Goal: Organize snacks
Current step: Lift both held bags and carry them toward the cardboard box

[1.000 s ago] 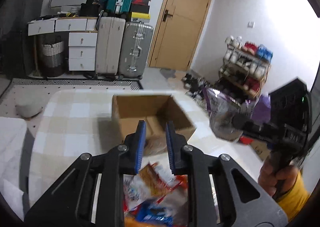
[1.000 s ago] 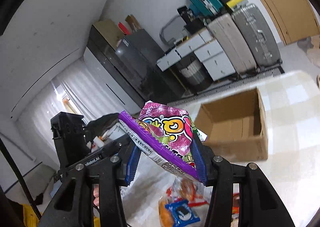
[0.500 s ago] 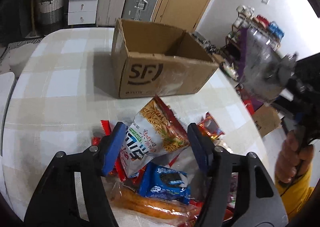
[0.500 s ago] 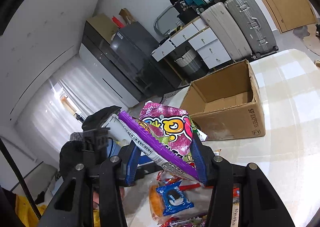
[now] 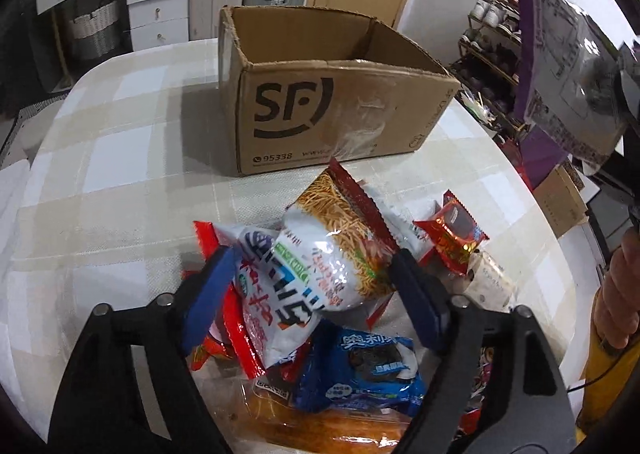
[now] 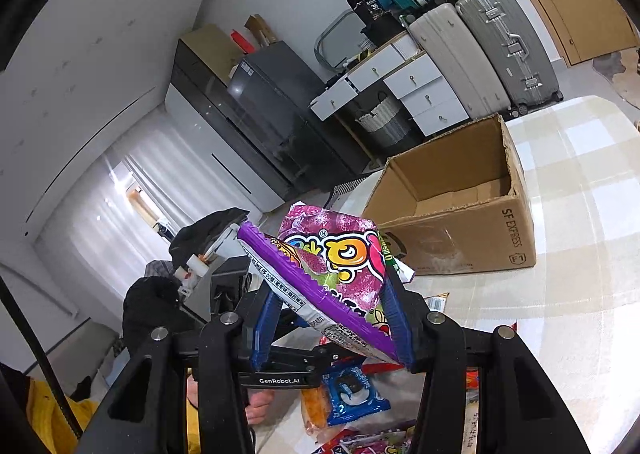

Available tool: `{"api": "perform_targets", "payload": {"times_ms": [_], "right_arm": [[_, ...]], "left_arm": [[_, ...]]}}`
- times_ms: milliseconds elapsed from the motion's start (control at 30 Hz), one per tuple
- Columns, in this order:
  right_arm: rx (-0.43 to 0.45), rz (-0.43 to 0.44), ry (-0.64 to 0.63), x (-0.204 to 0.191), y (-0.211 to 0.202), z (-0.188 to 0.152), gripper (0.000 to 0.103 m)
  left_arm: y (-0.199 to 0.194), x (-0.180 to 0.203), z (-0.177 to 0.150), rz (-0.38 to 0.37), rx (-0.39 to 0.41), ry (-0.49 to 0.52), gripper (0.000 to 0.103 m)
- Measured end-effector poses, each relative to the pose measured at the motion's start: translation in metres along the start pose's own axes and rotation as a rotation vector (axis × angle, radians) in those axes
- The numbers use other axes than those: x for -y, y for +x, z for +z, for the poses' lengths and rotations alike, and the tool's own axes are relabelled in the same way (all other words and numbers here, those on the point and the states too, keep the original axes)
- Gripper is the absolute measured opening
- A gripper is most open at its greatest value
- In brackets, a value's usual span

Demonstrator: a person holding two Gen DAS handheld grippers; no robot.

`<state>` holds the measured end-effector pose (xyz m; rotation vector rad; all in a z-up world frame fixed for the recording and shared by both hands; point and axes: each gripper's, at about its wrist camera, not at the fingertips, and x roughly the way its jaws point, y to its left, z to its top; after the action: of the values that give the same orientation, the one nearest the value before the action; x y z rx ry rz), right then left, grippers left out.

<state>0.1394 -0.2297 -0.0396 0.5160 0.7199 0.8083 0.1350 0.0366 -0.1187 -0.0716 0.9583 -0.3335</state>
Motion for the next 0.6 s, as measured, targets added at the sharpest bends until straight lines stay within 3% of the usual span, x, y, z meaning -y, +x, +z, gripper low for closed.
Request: {"api": "perform_targets", "payload": {"times_ms": [167,600], "right_arm": [[0.003,0.000,0.011,0.002,-0.002,-0.002,0.049],[0.021,-0.007,0.017,0.002,-0.011,-0.005,0.049]], "left_arm": [[0.000,-0.005,-0.002,-0.025,0.006,0.006,0.051],[-0.008,-0.013,0.002,-0.047,0.034,-0.039,0.043]]}}
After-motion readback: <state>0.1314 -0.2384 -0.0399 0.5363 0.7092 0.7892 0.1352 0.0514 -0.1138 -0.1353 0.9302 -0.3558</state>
